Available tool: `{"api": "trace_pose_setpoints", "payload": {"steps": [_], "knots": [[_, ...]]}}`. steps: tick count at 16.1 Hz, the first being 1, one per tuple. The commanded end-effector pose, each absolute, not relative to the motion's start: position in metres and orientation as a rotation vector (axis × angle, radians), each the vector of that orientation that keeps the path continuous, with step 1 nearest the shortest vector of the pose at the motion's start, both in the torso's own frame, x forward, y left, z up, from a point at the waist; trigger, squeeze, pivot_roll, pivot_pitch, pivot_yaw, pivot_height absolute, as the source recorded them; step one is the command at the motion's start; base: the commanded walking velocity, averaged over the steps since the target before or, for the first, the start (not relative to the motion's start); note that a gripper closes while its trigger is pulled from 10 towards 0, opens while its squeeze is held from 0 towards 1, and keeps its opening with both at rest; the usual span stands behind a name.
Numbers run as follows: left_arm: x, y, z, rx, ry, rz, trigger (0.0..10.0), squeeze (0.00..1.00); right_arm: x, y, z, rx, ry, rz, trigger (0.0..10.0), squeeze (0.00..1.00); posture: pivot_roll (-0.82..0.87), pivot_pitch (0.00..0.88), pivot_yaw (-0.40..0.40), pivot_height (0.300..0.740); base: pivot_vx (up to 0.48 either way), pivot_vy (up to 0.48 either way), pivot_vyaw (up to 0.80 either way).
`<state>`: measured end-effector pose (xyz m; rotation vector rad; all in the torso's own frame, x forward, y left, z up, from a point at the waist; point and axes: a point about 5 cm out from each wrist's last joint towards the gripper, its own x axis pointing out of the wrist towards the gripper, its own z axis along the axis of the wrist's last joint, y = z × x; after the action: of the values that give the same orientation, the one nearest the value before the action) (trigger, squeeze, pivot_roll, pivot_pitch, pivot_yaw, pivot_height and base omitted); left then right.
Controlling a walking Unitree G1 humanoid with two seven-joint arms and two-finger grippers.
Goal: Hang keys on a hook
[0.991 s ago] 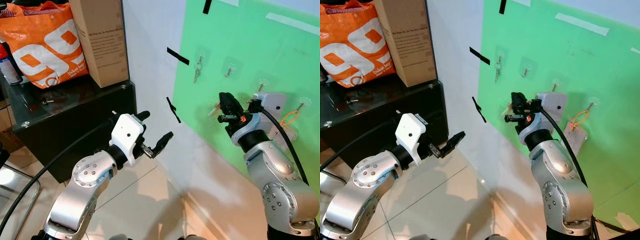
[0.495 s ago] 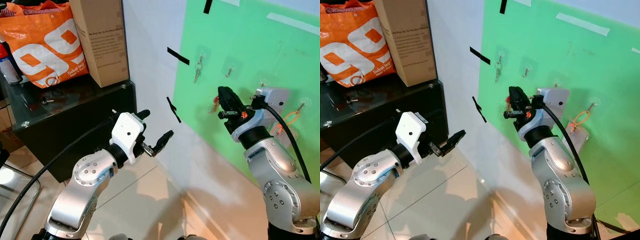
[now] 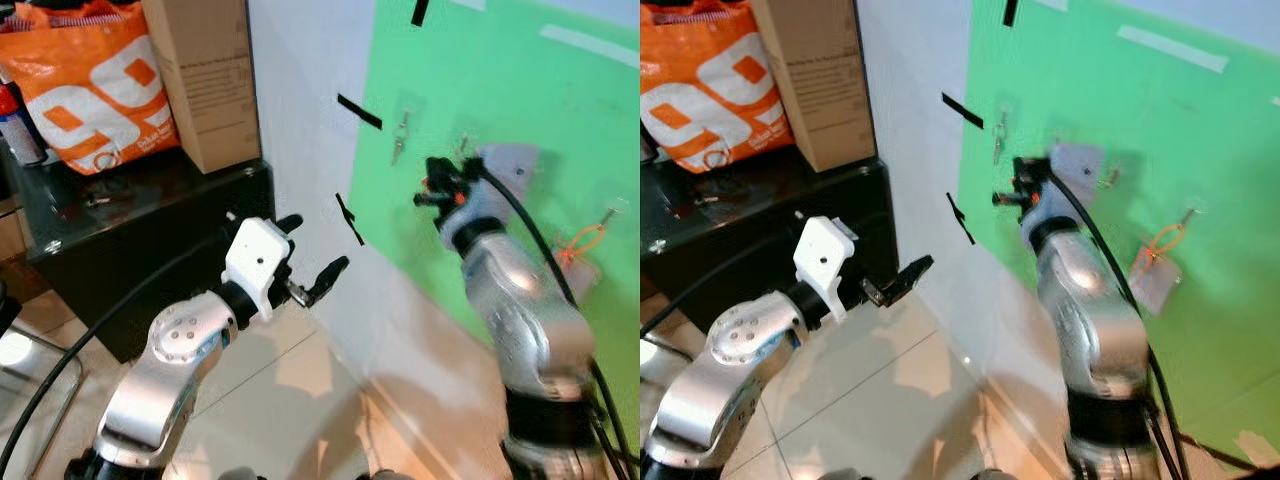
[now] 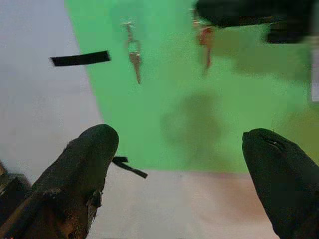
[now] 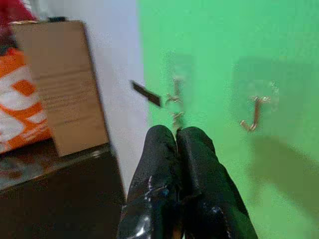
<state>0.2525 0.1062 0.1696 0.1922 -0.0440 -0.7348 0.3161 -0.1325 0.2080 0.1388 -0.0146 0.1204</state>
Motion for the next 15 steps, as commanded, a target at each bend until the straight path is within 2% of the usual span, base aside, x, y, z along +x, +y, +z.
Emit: {"api": "trace_pose_setpoints", "payload": {"steps": [1, 6, 15], "knots": [[0.254, 0.105, 0.172, 0.195, -0.041, -0.754, 10.0, 0.29, 0.323, -0.138, 0.214, 0.150, -0.039, 0.084, 10.0, 0.00, 0.03, 0.000, 0.003, 0.740, 0.000, 0.000, 0.00], [0.254, 0.107, 0.175, 0.197, -0.037, -0.761, 10.0, 0.30, 0.345, -0.142, 0.220, 0.156, -0.036, 0.014, 10.0, 0.00, 0.04, 0.000, 0.003, 0.740, 0.000, 0.000, 0.00], [0.252, 0.107, 0.176, 0.188, -0.028, -0.777, 10.0, 0.30, 0.359, -0.142, 0.215, 0.223, -0.011, -0.016, 10.0, 0.00, 0.05, 0.000, 0.002, 0.740, 0.000, 0.000, 0.00]]}}
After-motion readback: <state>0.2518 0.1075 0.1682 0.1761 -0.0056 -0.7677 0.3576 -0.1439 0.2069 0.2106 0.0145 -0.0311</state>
